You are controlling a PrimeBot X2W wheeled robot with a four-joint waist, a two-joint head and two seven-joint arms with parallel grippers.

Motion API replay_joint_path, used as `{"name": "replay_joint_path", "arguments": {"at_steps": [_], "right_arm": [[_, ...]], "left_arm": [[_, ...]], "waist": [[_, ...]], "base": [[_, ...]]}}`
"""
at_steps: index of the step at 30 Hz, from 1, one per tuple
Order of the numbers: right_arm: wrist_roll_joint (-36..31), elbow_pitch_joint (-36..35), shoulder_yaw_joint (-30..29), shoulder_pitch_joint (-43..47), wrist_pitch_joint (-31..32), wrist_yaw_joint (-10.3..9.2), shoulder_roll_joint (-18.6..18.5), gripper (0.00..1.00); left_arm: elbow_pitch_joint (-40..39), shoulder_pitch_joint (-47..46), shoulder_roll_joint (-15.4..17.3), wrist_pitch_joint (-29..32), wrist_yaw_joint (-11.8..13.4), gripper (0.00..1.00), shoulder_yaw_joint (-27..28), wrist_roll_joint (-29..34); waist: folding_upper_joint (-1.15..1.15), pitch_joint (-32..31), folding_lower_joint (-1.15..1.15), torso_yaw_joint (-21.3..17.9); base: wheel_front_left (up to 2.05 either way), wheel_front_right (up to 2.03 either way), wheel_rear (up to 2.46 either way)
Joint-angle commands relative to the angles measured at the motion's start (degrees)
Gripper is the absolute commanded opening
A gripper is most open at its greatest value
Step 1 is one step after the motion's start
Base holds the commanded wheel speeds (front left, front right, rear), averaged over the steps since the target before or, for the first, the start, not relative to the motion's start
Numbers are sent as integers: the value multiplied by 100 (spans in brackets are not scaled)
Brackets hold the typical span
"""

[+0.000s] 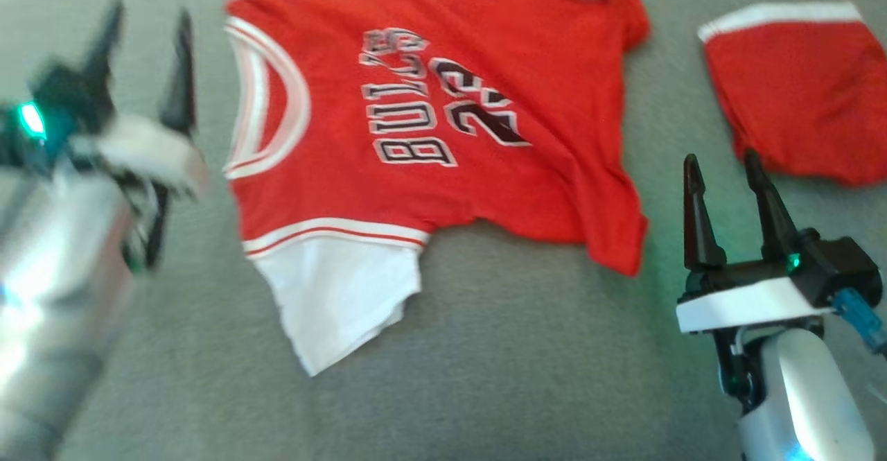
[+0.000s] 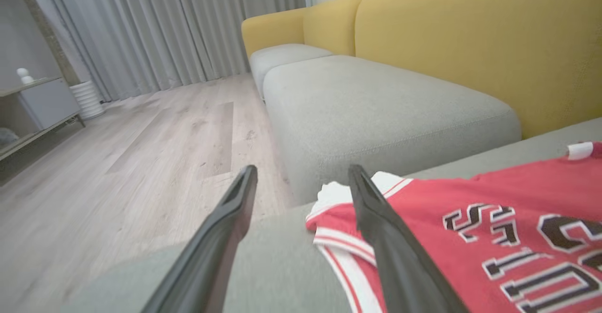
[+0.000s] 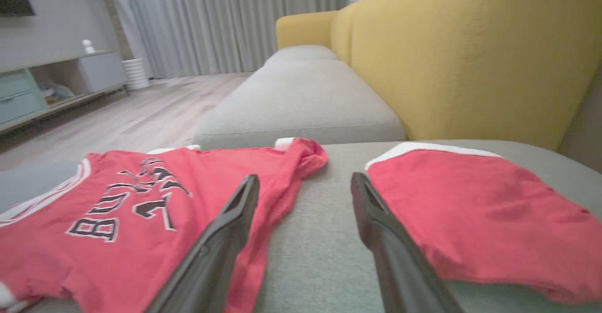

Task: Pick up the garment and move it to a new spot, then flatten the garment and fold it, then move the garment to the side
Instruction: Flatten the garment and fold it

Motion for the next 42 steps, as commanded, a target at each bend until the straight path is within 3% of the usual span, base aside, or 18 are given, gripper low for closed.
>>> {"name": "replay_joint_path", "arguments": {"at_steps": [1, 8, 14, 30, 42], "right_arm": [[-47, -140, 39, 86, -20, -11, -28, 100], [-66, -58, -99, 336, 33, -11, -28, 100], [-14, -45, -56, 416, 37, -11, -28, 100], [-15, -146, 101, 294, 77, -11, -28, 100], [24, -193, 187, 159, 28, -11, -28, 100]], "left_arm": [[-283, 85, 120, -35, 79, 100, 355, 62], [-1213, 1802, -245, -35, 416, 100, 1082, 308], [-1381, 2471, -472, -35, 329, 100, 1348, 551], [-375, 1905, -776, 358, -518, 100, 1070, 351], [957, 1251, -756, 1111, -757, 100, 1013, 187]], "waist": [[0, -403, 1, 440], [0, -730, 1, 781], [0, -751, 1, 816], [0, -208, 1, 284], [0, 155, 1, -107]], "base": [[0, 0, 0], [0, 0, 0], [0, 0, 0], [0, 0, 0], [0, 0, 0]]}}
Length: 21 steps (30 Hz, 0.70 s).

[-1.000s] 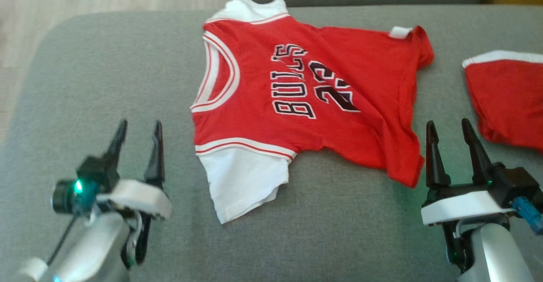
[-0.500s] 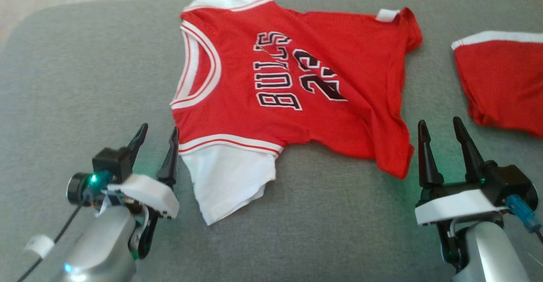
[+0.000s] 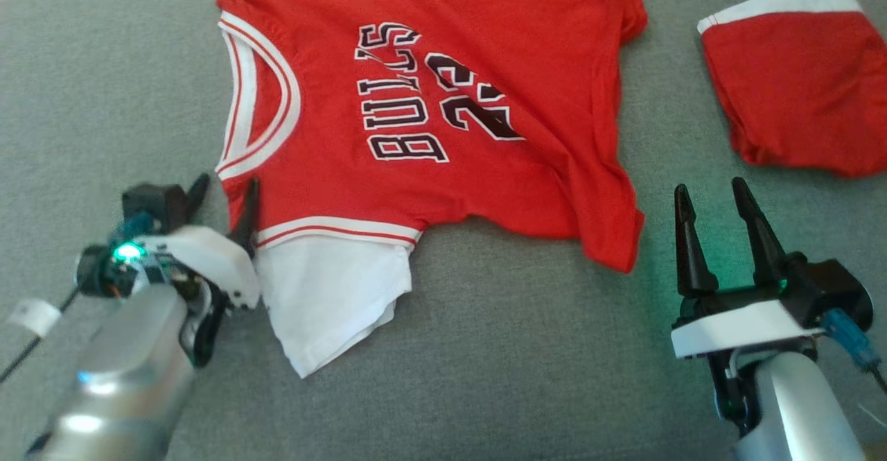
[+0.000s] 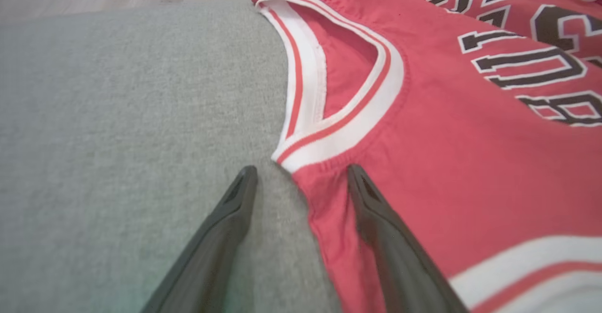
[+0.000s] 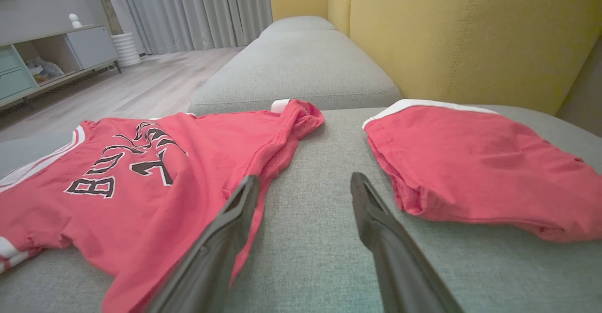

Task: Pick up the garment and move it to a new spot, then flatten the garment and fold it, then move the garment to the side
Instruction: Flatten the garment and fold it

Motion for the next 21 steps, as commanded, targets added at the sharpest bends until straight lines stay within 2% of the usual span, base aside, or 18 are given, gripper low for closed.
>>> {"name": "replay_joint_path", "arguments": {"at_steps": [1, 2, 3, 4, 5, 12, 21], "right_arm": [[40, -193, 118, -183, -50, -11, -28, 100], [41, -198, 114, -184, -54, -11, -28, 100], [41, -203, 109, -184, -58, -11, -28, 100], [40, -202, 102, -187, -61, -11, -28, 100], [39, -199, 95, -190, -64, -11, -28, 100], [-26, -181, 48, -157, -54, -11, -28, 100], [-117, -189, 33, -144, 66, -11, -28, 100]], "left_arm": [[131, -138, 185, 160, -41, 100, 110, -18], [230, -187, 193, 213, -64, 96, 93, -15], [312, -243, 206, 225, -80, 45, 78, 1], [378, -297, 216, 200, -90, 14, 75, 13], [438, -347, 223, 153, -91, 0, 88, 14], [752, -659, 281, -682, 102, 0, 358, -17], [967, -773, 368, -937, 15, 2, 343, 92]], "waist": [[0, 34, 0, -38], [0, 40, 0, -46], [0, 45, 0, -52], [0, 48, 0, -54], [0, 45, 0, -52], [0, -68, 0, 130], [0, -194, 0, 392]], "base": [[0, 0, 0], [0, 0, 0], [0, 0, 0], [0, 0, 0], [0, 0, 0], [0, 0, 0], [0, 0, 0]]}}
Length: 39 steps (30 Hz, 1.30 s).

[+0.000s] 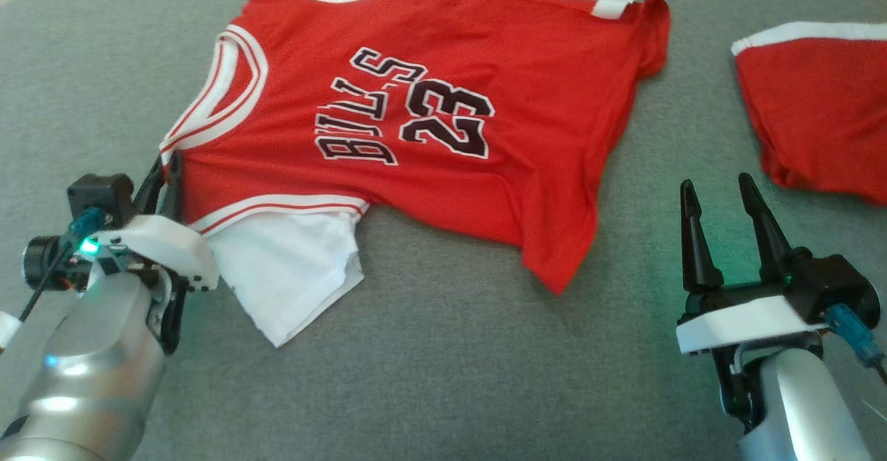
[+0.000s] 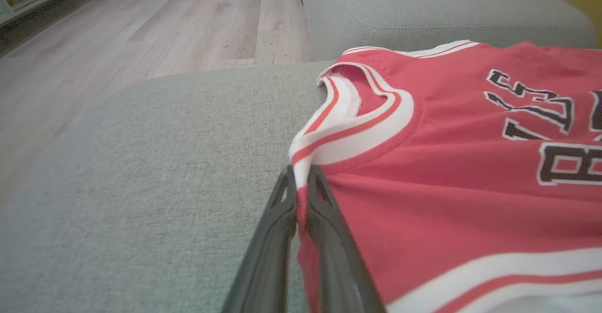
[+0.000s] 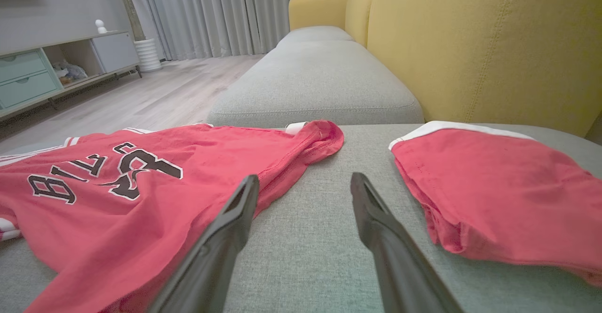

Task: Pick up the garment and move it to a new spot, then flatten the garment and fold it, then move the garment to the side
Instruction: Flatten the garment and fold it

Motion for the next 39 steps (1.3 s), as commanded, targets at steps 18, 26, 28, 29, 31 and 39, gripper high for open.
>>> {"name": "replay_joint_path", "arguments": {"at_steps": [18, 26, 28, 29, 31, 39], "right_arm": [[-86, 1536, 57, -1371, 1183, -11, -28, 100], [-1124, 3084, -860, -2250, 1656, -11, -28, 100], [-1358, 3305, -1099, -2368, 1746, -11, -28, 100], [-1450, 3413, -1198, -2420, 1788, -11, -28, 100], [-1608, 3610, -1343, -2510, 1826, -11, -28, 100], [-2017, 4157, -1378, -2882, 1802, -11, -28, 0]], "left_arm": [[-2308, 1288, -202, -179, 161, 100, 657, 759], [-2733, 1652, -363, -179, 157, 100, 776, 897], [-2773, 1648, -356, -179, 157, 100, 850, 891], [-2794, 1641, -355, -179, 157, 100, 877, 898], [-2832, 1639, -356, -179, 154, 100, 918, 920], [-2883, 1626, -411, -179, 117, 100, 1062, 979]], "waist": [[0, -559, 0, 954], [0, -445, 0, 1275], [0, -389, 0, 1307], [0, -364, 0, 1321], [0, -315, 0, 1337], [0, -137, 0, 1371]], "base": [[0, 0, 0], [0, 0, 0], [0, 0, 0], [0, 0, 0], [0, 0, 0], [0, 0, 0]]}}
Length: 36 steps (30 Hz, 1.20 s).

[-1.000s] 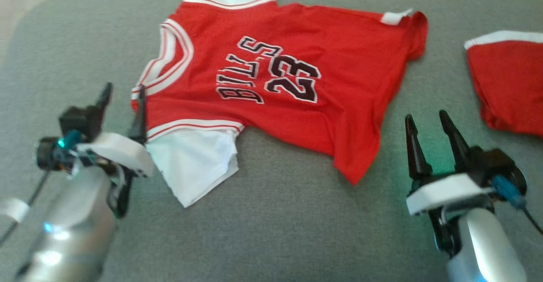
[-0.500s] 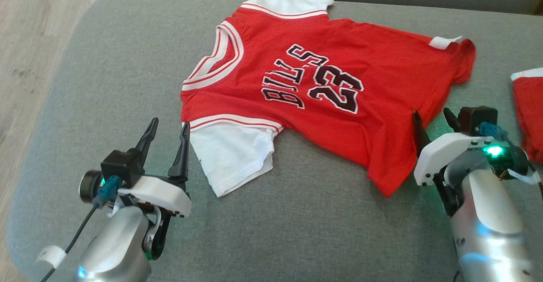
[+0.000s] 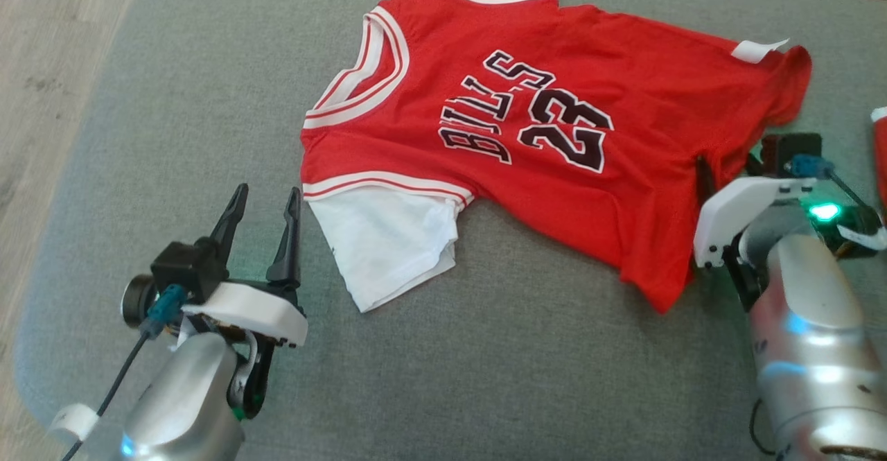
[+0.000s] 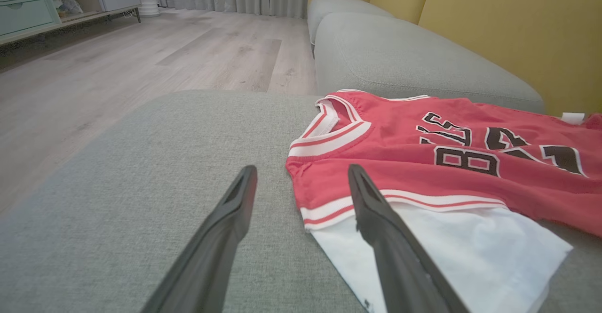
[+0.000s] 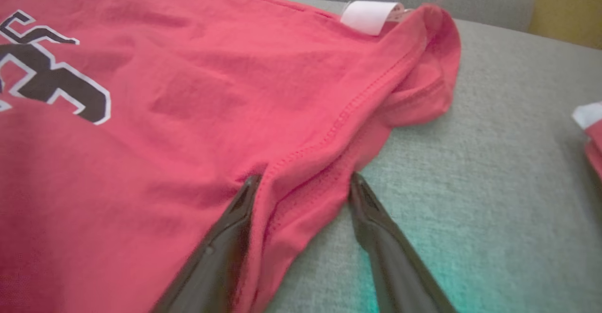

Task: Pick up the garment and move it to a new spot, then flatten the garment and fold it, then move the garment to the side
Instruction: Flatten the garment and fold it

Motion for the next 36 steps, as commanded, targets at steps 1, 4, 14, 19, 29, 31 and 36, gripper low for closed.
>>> {"name": "replay_joint_path", "arguments": {"at_steps": [1, 4, 14, 19, 29, 31, 36], "right_arm": [[-186, 57, 107, -36, 50, -11, 38, 0], [-421, -9, -7, -118, 79, -11, 38, 0], [-1846, -560, -600, -684, 234, -11, -351, 0], [-2074, -364, -423, -1134, 148, -11, -741, 0], [-1977, 234, -298, -1697, -421, -11, -791, 100], [-1831, 264, -415, -1665, -638, -11, -668, 100], [-1389, 213, -642, -1412, -1273, -11, -280, 100]], "left_arm": [[-175, -167, 94, -71, -10, 100, 275, 79], [-176, -194, 58, -71, -28, 100, 287, 102], [-190, -295, -148, -71, -139, 100, 353, 266], [-190, -362, -231, -71, -217, 100, 379, 375], [-189, -481, -320, -71, -320, 100, 434, 576], [-188, -453, -321, -71, -328, 100, 461, 605], [-222, -296, -322, -71, -306, 100, 576, 658]], "waist": [[0, 30, 0, 31], [0, 68, 0, 71], [0, 210, 0, 257], [0, 283, 0, 300], [0, 242, 0, 103], [0, 157, 0, 16], [0, -126, 0, -275]], "base": [[0, 0, 0], [0, 0, 0], [0, 0, 0], [0, 0, 0], [0, 0, 0], [0, 0, 0], [0, 0, 0]]}}
